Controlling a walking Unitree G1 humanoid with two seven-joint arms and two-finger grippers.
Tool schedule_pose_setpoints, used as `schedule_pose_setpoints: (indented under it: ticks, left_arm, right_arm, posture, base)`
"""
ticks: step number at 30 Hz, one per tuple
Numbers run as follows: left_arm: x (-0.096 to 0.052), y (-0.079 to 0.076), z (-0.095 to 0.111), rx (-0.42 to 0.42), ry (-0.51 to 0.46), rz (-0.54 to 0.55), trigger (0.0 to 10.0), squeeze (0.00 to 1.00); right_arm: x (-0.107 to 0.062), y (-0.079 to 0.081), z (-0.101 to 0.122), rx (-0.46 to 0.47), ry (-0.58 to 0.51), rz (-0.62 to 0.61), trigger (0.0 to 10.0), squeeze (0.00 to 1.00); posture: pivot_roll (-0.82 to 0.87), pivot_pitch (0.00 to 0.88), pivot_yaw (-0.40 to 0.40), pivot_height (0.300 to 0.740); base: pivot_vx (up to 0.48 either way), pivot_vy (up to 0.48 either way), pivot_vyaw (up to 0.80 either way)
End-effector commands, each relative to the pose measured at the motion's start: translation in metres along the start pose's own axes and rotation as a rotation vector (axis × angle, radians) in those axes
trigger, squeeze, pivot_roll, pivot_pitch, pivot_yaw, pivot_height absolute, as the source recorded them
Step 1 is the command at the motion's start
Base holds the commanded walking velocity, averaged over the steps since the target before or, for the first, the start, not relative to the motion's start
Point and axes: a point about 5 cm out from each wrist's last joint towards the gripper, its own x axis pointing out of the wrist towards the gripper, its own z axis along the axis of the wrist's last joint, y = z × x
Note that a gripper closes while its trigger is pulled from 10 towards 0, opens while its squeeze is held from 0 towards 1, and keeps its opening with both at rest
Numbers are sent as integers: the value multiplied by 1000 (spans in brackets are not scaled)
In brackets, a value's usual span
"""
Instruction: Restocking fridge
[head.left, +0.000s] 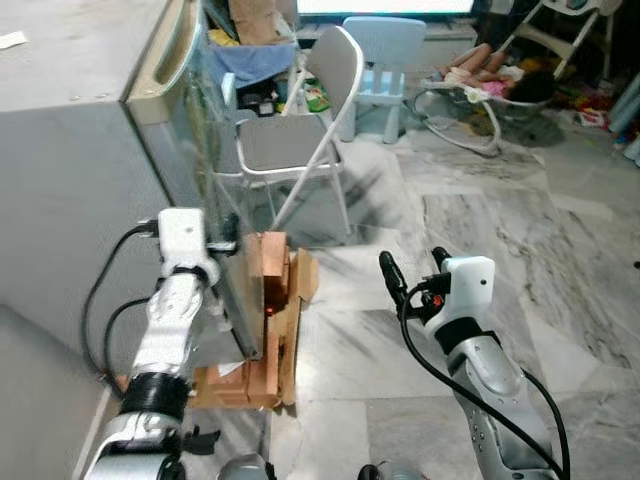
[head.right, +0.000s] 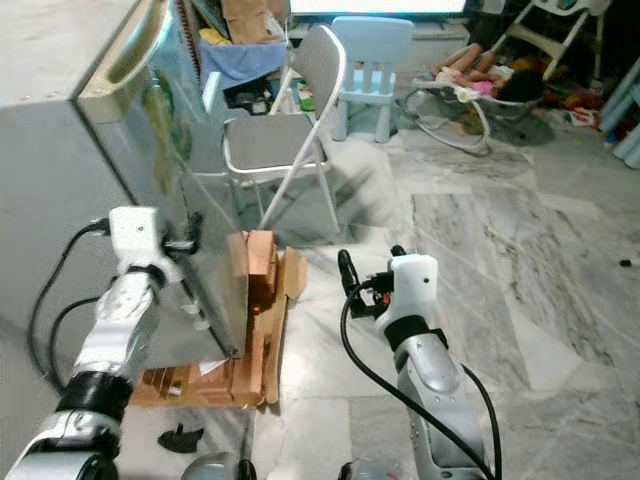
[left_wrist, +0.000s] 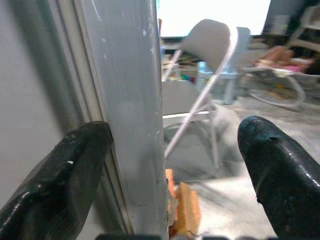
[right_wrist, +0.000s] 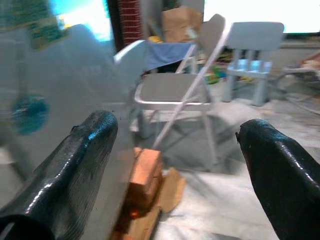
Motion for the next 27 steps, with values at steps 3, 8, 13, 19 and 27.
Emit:
schedule_pose_setpoints:
  ticks: [3,8,13,19,27]
  left_arm:
    - [18,-87,51,31,-168,-414,10000,0]
    - [7,-155,90,23,-297,-688,10000,0]
    - [12,-149,84,24,-288,-637,10000,0]
    - [12,-100,60,29,-219,-500,10000,0]
    - [-2,-65,33,82,-153,-377,10000,0]
  right_arm:
    - [1,12,-16,10,95,72,10000,0]
    - [0,16,-25,13,146,93,10000,0]
    - [0,16,-25,30,143,87,10000,0]
    - [0,18,-27,50,140,94,10000,0]
    - [4,23,-26,52,129,114,10000,0]
  posture:
    - [56,0,9,740]
    - [56,0,13,740]
    - [47,0,26,740]
    - [64,0,27,740]
    - [82,0,18,740]
  base:
    - [0,0,0]
    - [0,0,0]
    - [0,0,0]
    - [0,-74,0]
    - [170,-409,-462]
